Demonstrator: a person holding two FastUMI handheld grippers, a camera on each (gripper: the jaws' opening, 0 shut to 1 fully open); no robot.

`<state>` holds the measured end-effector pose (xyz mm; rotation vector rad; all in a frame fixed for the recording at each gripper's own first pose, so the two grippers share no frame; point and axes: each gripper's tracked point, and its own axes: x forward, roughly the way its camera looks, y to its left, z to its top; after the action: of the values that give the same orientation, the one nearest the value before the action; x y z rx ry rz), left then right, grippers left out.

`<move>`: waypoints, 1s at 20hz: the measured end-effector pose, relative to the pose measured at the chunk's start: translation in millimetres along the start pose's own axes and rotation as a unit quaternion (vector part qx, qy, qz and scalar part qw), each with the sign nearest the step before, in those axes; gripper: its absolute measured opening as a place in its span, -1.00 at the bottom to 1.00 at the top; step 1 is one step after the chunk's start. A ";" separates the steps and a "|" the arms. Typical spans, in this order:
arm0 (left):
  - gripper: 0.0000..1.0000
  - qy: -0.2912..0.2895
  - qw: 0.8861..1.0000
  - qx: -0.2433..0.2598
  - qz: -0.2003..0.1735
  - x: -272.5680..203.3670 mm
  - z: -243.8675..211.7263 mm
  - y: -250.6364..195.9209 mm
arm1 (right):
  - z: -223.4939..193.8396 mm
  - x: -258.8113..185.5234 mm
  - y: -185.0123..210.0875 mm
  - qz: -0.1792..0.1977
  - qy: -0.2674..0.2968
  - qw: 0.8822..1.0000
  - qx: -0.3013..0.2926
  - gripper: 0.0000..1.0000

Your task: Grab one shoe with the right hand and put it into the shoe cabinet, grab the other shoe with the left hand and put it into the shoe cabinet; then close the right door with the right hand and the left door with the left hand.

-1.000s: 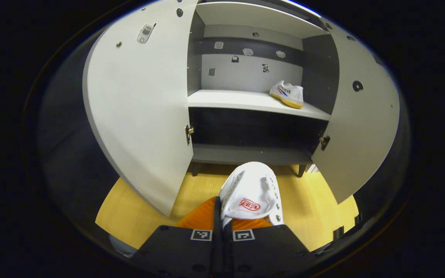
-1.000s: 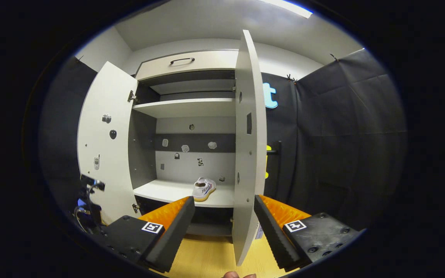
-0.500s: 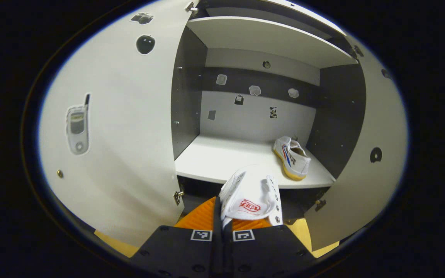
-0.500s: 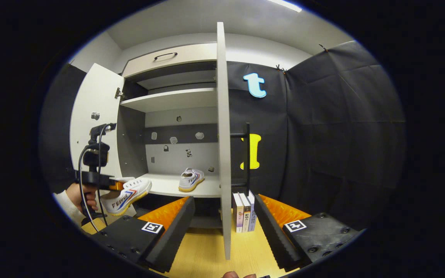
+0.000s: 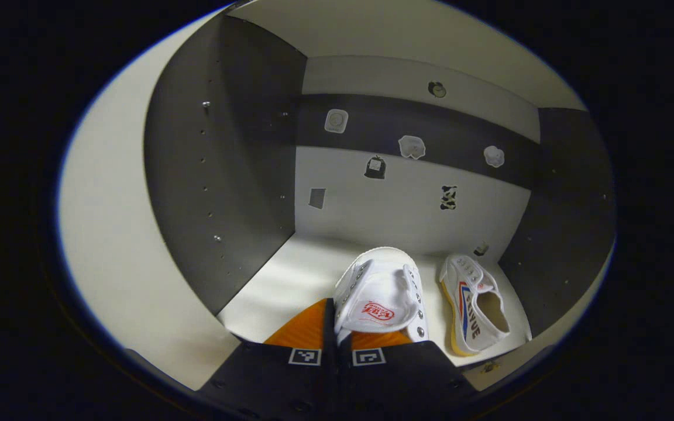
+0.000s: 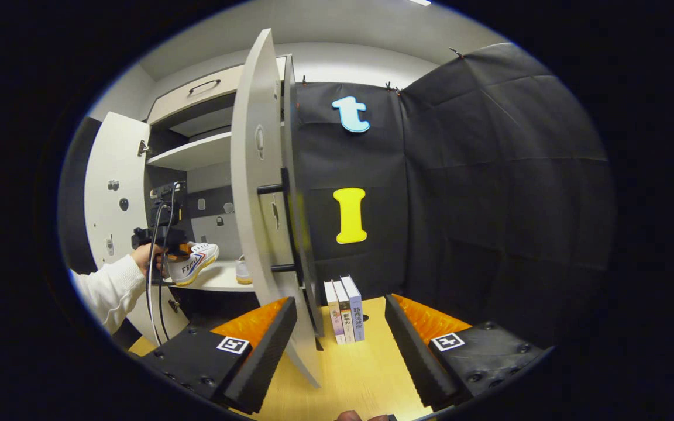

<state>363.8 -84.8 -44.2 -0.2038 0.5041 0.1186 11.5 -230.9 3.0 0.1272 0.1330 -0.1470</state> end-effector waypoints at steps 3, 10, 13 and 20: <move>-0.90 0.010 0.999 0.009 0.030 36.6 10.4 -2.4 | -0.3 -0.3 -19.3 -0.016 -0.003 1.000 0.002 0.97; -0.91 0.040 0.997 0.023 0.062 91.7 4.1 -14.7 | 5.4 0.4 -60.5 -0.053 -0.010 0.998 -0.011 0.96; -0.89 0.057 0.994 0.023 0.090 100.5 -8.4 -11.5 | 5.9 0.9 -67.0 -0.060 -0.010 0.998 -0.012 0.97; -0.33 0.029 0.997 0.052 0.057 84.5 -3.7 -25.6 | 4.8 2.4 -67.5 -0.066 -0.012 0.998 -0.008 0.97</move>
<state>439.7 -105.2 -84.6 -0.0774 0.5779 0.1977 4.0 -298.0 -0.4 0.1012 0.1191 -0.2788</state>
